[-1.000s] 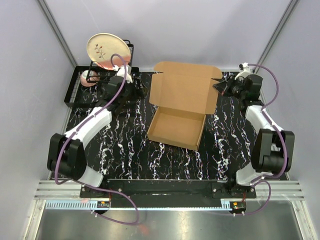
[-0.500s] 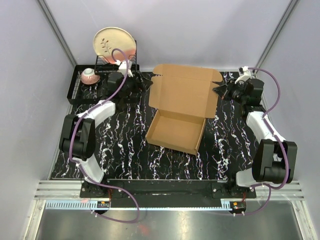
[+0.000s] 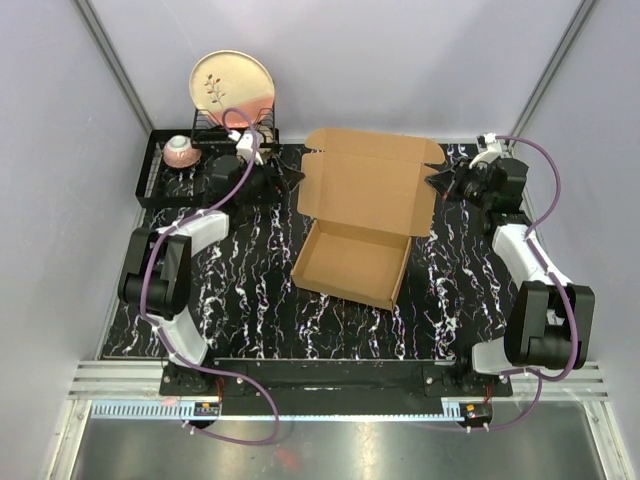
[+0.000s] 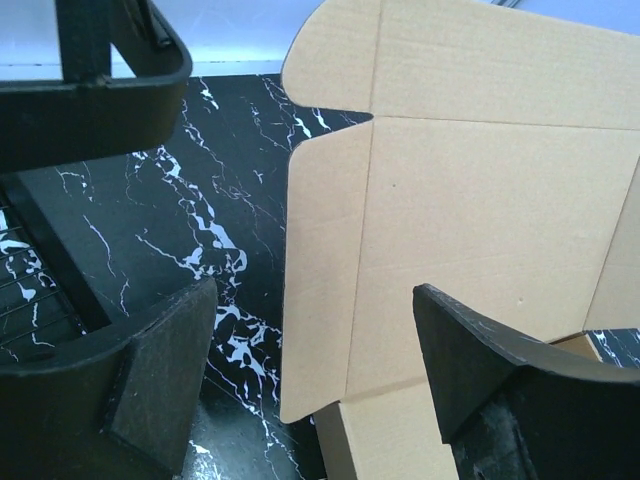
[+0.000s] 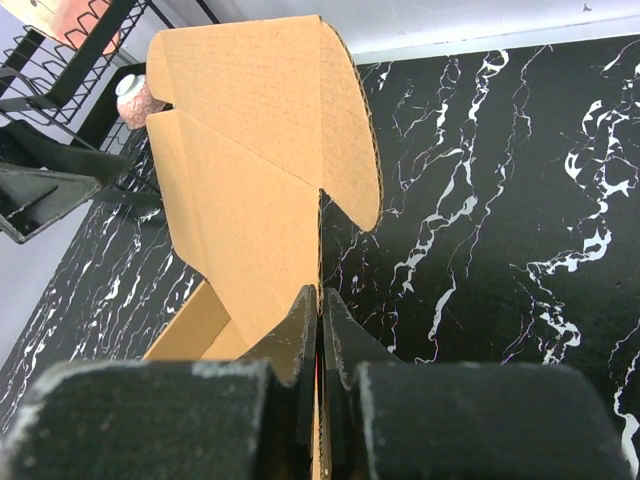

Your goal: Fold the paper box

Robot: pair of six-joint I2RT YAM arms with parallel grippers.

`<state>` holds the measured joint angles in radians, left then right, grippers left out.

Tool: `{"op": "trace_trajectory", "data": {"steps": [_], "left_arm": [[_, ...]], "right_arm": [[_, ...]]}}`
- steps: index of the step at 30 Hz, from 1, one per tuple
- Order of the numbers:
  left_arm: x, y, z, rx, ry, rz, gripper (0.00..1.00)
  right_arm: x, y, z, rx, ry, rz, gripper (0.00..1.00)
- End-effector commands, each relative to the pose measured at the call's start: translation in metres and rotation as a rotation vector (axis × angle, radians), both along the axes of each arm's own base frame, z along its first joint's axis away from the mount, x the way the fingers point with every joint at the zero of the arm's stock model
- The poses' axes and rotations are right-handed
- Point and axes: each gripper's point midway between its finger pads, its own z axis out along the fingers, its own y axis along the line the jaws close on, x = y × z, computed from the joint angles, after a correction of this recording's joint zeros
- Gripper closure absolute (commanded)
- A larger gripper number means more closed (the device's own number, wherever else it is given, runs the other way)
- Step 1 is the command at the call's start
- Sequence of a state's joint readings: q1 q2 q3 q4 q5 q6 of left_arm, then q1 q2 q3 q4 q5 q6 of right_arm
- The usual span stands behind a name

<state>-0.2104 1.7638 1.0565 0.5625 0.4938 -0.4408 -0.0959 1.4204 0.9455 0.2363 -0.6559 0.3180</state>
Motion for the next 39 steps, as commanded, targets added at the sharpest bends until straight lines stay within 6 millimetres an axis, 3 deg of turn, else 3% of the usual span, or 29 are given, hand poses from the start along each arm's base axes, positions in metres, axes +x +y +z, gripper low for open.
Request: {"op": "trace_trajectory", "data": {"steps": [1,7,14,18,25,39], "left_arm": [[-0.007,0.004,0.058,-0.013,-0.19,-0.006,0.18],[-0.01,0.0,0.051,-0.011,-0.174,-0.031,0.17],[-0.013,-0.006,0.04,-0.003,-0.151,-0.031,0.17],[-0.02,-0.009,0.037,0.012,-0.151,-0.033,0.17],[-0.036,-0.013,0.025,0.01,-0.127,-0.053,0.2],[-0.033,-0.021,0.025,-0.008,-0.122,-0.114,0.19]], "right_arm": [[-0.006,0.006,0.014,-0.016,-0.049,0.021,1.0],[-0.014,0.008,0.011,-0.017,-0.039,0.032,1.0],[-0.039,0.015,0.011,0.001,-0.009,0.065,1.0],[-0.053,0.017,0.023,0.001,-0.032,0.066,1.0],[-0.062,0.017,0.024,0.003,-0.038,0.062,1.0],[-0.087,0.033,0.033,0.057,-0.041,0.148,1.0]]}}
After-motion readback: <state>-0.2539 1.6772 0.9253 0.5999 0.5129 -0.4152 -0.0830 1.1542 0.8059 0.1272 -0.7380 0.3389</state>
